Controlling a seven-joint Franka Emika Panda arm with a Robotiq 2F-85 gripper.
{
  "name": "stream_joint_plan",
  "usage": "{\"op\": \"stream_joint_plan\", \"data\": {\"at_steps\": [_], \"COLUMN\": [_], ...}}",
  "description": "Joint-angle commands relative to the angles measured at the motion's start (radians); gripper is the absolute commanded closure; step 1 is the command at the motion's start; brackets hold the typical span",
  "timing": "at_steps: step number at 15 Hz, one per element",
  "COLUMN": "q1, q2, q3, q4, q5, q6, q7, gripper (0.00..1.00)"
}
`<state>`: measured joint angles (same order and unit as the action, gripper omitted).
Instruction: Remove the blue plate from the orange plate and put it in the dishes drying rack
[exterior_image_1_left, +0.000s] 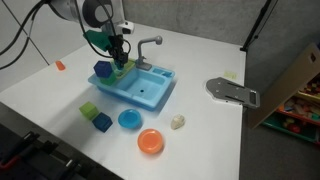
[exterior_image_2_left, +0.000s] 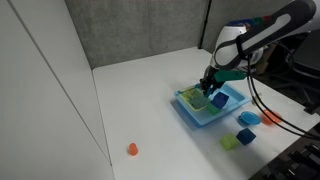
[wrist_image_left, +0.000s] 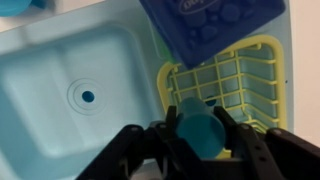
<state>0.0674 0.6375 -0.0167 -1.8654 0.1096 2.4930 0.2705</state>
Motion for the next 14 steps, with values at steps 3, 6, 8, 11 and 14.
{"op": "stream_joint_plan", "data": {"at_steps": [3,6,8,11,14], "q1": [0.009,0.018,0.023,0.022,0.013], "q2": [0.052,0.079,0.091,0.091,0.071], "q3": [0.011,0.009,0.007,0.008,0.008], "q4": [0.032,0.043,0.047,0.047,0.042], "q5": [-0.013,-0.015,-0.017,-0.014,-0.006], "q6": [0.030,0.039,0.040,0.033,0.019], "q7": [-0.040,-0.040,-0.039,-0.042,-0.040], "gripper": [0.84,0.84,0.84,0.32,0.11]}}
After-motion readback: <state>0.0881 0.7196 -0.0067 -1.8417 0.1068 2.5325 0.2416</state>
